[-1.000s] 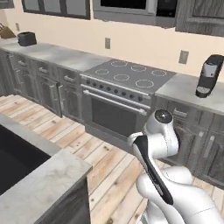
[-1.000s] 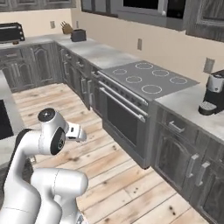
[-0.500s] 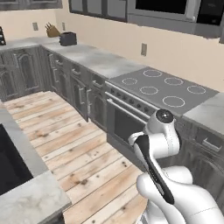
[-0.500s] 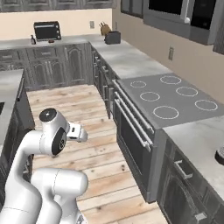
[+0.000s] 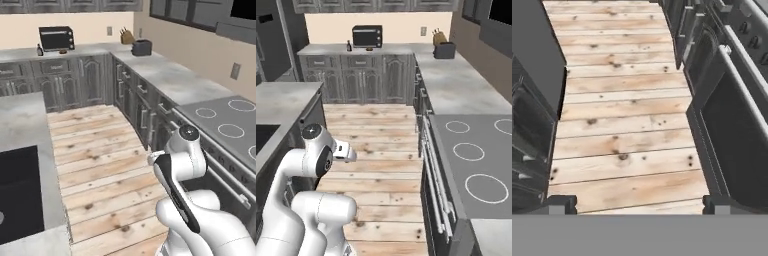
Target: Place the bell pepper and potato inside the fridge drawer. Close the drawer after placing the vegetables.
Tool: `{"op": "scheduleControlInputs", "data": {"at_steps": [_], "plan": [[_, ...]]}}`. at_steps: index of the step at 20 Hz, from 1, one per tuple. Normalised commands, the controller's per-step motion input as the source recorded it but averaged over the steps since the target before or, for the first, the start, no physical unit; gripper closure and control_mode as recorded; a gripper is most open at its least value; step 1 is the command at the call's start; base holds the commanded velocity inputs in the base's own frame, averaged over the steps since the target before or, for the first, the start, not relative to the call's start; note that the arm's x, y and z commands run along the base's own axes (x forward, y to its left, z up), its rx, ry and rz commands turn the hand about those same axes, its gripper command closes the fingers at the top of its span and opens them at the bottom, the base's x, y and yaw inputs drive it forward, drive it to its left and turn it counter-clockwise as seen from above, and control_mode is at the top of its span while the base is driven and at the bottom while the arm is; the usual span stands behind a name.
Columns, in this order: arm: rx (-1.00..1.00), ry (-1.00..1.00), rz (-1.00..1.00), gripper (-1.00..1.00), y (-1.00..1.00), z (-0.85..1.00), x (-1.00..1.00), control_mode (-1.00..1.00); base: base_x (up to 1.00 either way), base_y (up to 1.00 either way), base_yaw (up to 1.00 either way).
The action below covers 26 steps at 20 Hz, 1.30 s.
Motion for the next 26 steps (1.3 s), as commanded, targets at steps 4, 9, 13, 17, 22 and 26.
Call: {"op": "scheduleControlInputs", "data": {"at_steps": [4, 9, 13, 17, 22, 26], "plan": [[0.00, 0.00, 0.00, -1.00, 0.00, 0.00, 0.00, 1.00, 1.00, -0.52, 0.43], [0.00, 0.00, 0.00, -1.00, 0.00, 0.00, 0.00, 1.00, 1.00, -0.64, 0.37], [0.00, 0.00, 0.00, -1.00, 0.00, 0.00, 0.00, 1.00, 1.00, -0.56, 0.19], [0.00, 0.00, 0.00, -1.00, 0.00, 0.00, 0.00, 1.00, 1.00, -0.20, 0.01], [0.00, 0.00, 0.00, -1.00, 0.00, 0.00, 0.00, 1.00, 1.00, -0.03, 0.00], [0.00, 0.00, 0.00, -1.00, 0.00, 0.00, 0.00, 1.00, 1.00, 0.00, -0.01]]}}
